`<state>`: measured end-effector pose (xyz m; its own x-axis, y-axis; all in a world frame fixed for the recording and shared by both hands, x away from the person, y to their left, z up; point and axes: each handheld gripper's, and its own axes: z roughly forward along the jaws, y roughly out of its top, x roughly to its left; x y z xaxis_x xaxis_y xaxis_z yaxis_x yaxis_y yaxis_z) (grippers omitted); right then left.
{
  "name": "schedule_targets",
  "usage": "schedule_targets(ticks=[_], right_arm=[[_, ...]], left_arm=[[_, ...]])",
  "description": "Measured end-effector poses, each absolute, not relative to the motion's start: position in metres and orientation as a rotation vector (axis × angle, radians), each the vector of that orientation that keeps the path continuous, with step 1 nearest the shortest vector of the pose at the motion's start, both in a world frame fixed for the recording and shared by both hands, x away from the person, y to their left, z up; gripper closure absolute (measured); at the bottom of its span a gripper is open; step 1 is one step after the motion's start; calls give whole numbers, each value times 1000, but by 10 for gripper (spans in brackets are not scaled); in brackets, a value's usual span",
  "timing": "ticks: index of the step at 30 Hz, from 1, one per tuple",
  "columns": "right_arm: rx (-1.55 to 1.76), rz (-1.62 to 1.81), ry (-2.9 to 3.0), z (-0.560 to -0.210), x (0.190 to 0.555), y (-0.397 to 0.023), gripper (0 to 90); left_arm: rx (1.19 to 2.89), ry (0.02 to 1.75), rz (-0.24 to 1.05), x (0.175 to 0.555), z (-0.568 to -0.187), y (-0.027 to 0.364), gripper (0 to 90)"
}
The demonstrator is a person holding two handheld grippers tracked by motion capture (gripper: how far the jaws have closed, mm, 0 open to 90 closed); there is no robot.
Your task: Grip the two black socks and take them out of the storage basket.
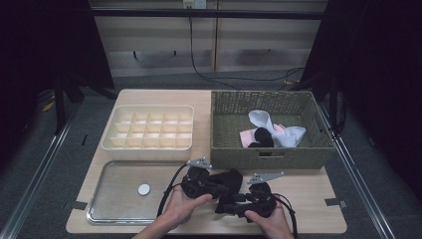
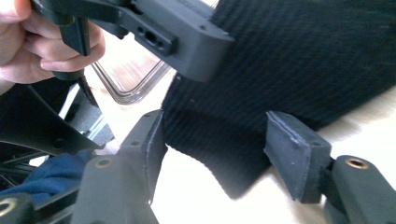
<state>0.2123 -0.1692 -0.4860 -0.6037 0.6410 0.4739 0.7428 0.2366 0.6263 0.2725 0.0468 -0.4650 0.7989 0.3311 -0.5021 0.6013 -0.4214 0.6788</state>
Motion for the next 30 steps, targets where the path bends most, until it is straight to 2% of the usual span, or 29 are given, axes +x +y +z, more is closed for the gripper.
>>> schedule_targets(ticks=[6, 9, 11, 14, 15, 17, 18, 19, 22, 25, 30], right_arm=[[-1344, -1305, -2360, -490, 215, -161, 341], [-1332, -1295, -2371, -491, 214, -159, 450], [-1318, -1305, -2359, -492, 213, -160, 661], [-1312, -1322, -2356, -491, 213, -162, 846], [-1314, -1318, -2358, -490, 213, -163, 867], [-1315, -1311, -2355, -490, 213, -165, 879], [-1317, -1310, -2356, -490, 212, -166, 882], [-1325, -1301, -2358, -489, 212, -167, 882], [-1314, -1335, -2332, -484, 212, -174, 884], [-1315, -1369, -2319, -477, 211, -182, 884], [-1339, -1413, -2297, -470, 211, -197, 884]], left_arm=[[2048, 695, -362, 269, -466, 38, 876], [2047, 688, -365, 269, -467, 37, 874], [2031, 707, -374, 269, -468, 37, 873], [2020, 718, -385, 273, -469, 39, 872], [2015, 719, -388, 274, -469, 40, 867], [2018, 721, -392, 274, -470, 41, 852], [2016, 729, -391, 274, -470, 41, 796], [2016, 738, -390, 275, -470, 43, 692], [2019, 735, -376, 275, -469, 52, 612], [2031, 730, -302, 271, -463, 65, 577], [2031, 849, -215, 273, -471, 85, 550]])
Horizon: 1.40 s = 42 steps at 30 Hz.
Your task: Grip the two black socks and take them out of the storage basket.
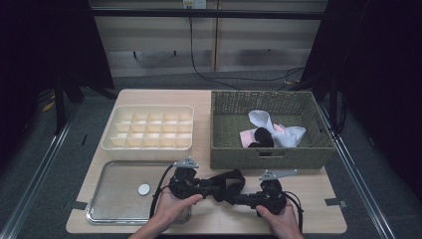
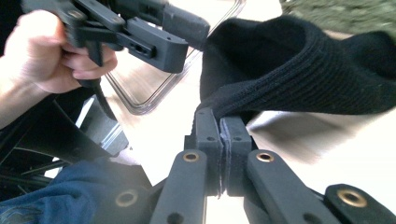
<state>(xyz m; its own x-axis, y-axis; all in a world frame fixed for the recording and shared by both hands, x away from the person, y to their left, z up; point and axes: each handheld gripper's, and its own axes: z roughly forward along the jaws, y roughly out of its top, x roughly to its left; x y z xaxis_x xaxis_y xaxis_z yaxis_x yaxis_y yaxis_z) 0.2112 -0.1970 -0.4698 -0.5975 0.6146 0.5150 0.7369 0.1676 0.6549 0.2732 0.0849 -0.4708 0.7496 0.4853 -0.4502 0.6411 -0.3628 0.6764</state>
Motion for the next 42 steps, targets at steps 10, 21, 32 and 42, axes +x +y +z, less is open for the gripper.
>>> schedule_targets(ticks=[10, 21, 32, 42], right_arm=[[-1353, -1428, -2283, -468, 214, -207, 883], [-1345, -1447, -2269, -464, 214, -212, 883], [-1399, -1473, -2251, -453, 207, -245, 878], [-1470, -1436, -2238, -452, 212, -271, 839]], left_arm=[[2052, 923, -276, 281, -494, 77, 485], [2091, 806, -300, 283, -494, 69, 896], [2087, 685, -363, 266, -465, 95, 900], [2005, 628, -475, 257, -448, 96, 900]])
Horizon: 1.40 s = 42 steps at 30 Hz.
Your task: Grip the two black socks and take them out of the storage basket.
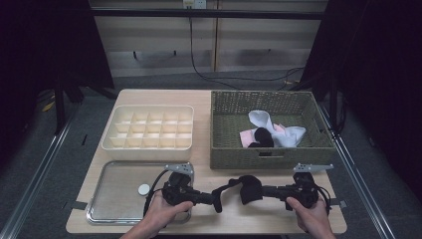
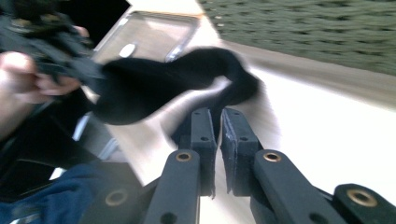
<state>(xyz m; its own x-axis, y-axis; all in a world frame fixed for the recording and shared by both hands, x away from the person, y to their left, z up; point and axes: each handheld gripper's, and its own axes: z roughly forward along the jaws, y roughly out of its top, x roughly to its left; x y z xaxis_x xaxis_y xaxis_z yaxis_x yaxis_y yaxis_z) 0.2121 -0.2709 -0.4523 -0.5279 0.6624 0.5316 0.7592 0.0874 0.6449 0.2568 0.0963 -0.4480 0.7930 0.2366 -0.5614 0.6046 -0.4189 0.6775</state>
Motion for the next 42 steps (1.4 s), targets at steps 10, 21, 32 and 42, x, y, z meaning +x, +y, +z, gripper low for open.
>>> schedule_targets(ticks=[10, 21, 32, 42], right_arm=[[-1500, -1387, -2268, -464, 220, -261, 778], [-1445, -1256, -2325, -487, 214, -230, 769], [-1600, -1138, -2422, -490, 224, -252, 783], [-1710, -1214, -2408, -485, 231, -271, 706]], left_arm=[[1939, 657, -536, 268, -444, 96, 900], [1920, 666, -479, 282, -430, 95, 900], [1939, 688, -470, 288, -426, 102, 899], [1930, 718, -503, 289, -432, 97, 897]])
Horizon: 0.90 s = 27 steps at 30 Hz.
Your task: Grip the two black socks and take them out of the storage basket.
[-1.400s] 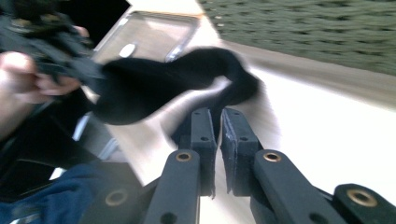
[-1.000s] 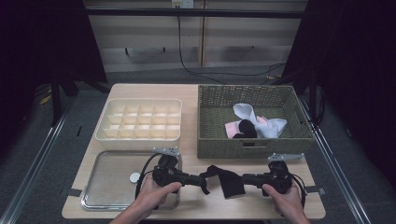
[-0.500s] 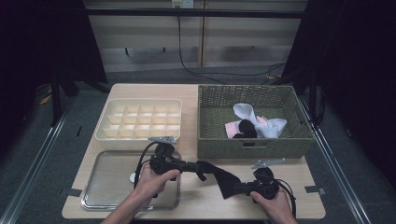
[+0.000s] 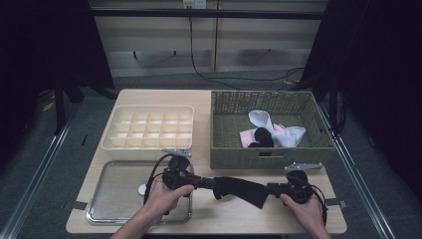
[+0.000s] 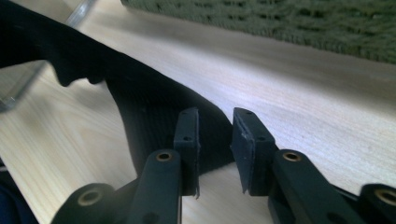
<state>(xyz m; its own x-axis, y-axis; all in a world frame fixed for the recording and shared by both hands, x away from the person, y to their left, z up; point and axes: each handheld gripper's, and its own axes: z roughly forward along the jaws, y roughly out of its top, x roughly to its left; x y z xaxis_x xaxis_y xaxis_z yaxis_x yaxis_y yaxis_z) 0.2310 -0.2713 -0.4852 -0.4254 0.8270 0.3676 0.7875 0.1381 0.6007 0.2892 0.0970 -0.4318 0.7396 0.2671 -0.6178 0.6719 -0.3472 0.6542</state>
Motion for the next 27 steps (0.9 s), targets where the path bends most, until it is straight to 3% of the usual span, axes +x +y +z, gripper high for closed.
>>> schedule_targets(ticks=[12, 18, 23, 27], right_arm=[[1714, 1152, 2311, -490, 220, -269, 529], [1703, 1143, 2330, -490, 226, -256, 488], [1670, 1113, 2324, -492, 229, -250, 530], [1661, 1075, 2312, -493, 229, -250, 713]], left_arm=[[1956, 837, -478, 314, -456, 108, 893], [1985, 873, -465, 324, -465, 110, 884], [1997, 868, -455, 324, -467, 114, 857], [1986, 895, -416, 325, -465, 118, 732]])
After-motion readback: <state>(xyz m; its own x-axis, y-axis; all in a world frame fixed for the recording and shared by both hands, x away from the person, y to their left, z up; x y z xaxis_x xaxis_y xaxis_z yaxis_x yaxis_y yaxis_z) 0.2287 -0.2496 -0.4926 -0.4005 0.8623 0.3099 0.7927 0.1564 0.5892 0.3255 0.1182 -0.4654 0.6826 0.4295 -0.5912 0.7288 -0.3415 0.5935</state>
